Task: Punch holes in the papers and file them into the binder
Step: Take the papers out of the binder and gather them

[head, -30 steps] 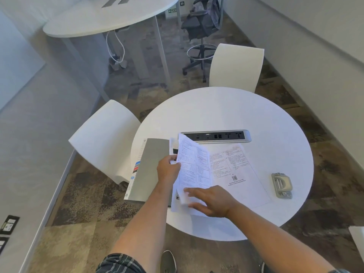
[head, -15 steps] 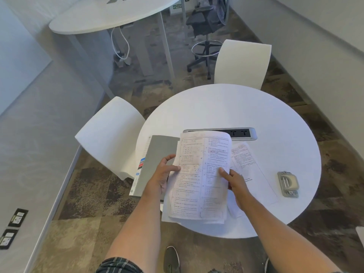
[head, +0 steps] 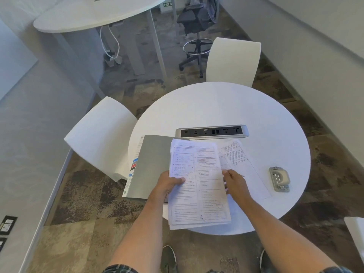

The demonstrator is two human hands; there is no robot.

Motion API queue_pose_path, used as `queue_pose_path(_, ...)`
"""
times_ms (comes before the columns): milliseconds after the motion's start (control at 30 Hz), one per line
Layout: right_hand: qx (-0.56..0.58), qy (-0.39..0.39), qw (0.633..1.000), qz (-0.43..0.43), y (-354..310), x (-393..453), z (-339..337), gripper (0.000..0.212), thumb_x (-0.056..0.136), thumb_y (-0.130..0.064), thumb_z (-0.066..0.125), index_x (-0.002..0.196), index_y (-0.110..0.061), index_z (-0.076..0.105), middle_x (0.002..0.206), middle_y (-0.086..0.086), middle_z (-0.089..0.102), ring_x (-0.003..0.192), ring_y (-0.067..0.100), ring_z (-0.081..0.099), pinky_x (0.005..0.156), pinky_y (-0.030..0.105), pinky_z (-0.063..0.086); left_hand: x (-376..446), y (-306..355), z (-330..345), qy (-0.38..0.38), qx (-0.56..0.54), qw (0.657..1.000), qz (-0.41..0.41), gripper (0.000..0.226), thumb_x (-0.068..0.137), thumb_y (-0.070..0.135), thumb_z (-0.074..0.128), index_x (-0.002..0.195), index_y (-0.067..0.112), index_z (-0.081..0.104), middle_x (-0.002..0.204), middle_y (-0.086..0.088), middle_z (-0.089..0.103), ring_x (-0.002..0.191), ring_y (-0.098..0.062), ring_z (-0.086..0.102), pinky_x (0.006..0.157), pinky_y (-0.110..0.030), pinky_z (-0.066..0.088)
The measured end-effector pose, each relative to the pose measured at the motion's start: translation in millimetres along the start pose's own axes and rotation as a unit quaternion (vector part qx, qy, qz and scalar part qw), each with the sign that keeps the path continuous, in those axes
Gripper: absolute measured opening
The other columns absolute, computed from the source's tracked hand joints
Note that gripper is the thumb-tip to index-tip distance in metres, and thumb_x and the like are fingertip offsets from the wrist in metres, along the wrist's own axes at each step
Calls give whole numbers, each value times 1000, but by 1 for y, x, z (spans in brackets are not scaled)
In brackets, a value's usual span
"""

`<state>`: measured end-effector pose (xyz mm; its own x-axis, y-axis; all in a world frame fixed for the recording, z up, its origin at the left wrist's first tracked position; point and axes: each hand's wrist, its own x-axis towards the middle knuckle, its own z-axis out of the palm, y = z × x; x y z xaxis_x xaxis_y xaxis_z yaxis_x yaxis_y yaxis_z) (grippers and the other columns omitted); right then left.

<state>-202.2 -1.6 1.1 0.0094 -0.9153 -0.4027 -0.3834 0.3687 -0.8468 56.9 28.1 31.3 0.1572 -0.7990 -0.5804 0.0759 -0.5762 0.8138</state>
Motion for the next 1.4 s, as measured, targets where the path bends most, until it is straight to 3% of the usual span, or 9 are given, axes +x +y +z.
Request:
queue_pose_path(67, -216, 7, 976, -37, 13, -1, -4, 20, 104, -30, 52, 113, -21, 66, 113, 0, 73, 95, 22, 69, 83, 41, 59, 2, -4, -2, 26, 10, 1000, 0, 45, 79, -10, 77, 123, -3, 68, 117, -18, 73, 91, -26, 73, 79, -34, 61)
queue_pose_path(200, -525, -32, 845, -98, 32, -6, -8, 58, 92, -58, 57, 136, -20, 53, 135, -3, 58, 114, 19, 60, 87, 33, 50, 5, -10, -3, 71, 50, 996, -2, 39, 81, -9, 75, 118, 0, 69, 115, -16, 72, 95, -30, 71, 86, -39, 58)
queue_pose_path(300, -571, -47, 813, -103, 35, -7, -3, 76, 87, -69, 55, 142, -17, 47, 143, 3, 50, 120, 23, 55, 88, 34, 50, 5, -11, -1, 97, 104, 990, 16, 37, 75, 2, 77, 111, 11, 72, 112, -11, 74, 99, -29, 71, 89, -45, 59)
queue_pose_path(467, -606, -49, 787, -100, 34, -6, 10, 70, 90, -58, 52, 143, -13, 43, 147, 12, 45, 119, 28, 54, 89, 35, 47, 0, -5, 3, 142, 187, 970, 61, 41, 83, 3, 75, 115, 16, 52, 107, 2, 63, 91, -15, 61, 62, -20, 43)
queue_pose_path(667, -624, -43, 772, -116, 29, -3, 15, 51, 91, -27, 50, 137, -6, 48, 130, 15, 55, 107, 27, 59, 84, 30, 47, -3, -6, 3, 152, 224, 958, 94, 91, 86, 1, 72, 154, 26, 16, 118, 4, 56, 102, -19, 58, 79, -28, 46)
queue_pose_path(900, -573, -31, 816, -71, 10, 2, 4, 35, 93, -6, 48, 127, -11, 49, 117, 4, 64, 100, 24, 67, 67, 30, 41, -7, -4, 2, 145, 263, 945, 133, 61, 86, -5, 57, 136, 27, 42, 121, 0, 63, 88, -12, 61, 63, -19, 42)
queue_pose_path(1100, -383, 57, 920, -55, -15, 3, -3, 46, 89, -7, 46, 134, -15, 46, 95, 4, 69, 77, 31, 64, 68, 35, 48, -2, -8, 8, 125, 275, 944, 130, 84, 84, -5, 50, 153, 40, 33, 137, 12, 48, 116, -15, 53, 89, -25, 44)
queue_pose_path(1200, -345, 34, 935, -80, -39, -6, 8, 41, 95, -16, 44, 136, -20, 43, 102, 1, 71, 77, 28, 62, 70, 34, 46, 2, -6, 15, 127, 249, 956, 93, 61, 84, -8, 48, 134, 23, 59, 139, -2, 57, 111, -14, 53, 86, -20, 43)
queue_pose_path(1400, -352, -43, 923, -147, -53, -33, 44, 54, 92, -27, 47, 145, -28, 36, 104, 0, 72, 82, 26, 70, 74, 34, 57, 5, 9, 38, 128, 87, 988, 13, 24, 100, 18, 50, 112, 14, 70, 119, -3, 65, 95, -14, 62, 77, -27, 50)
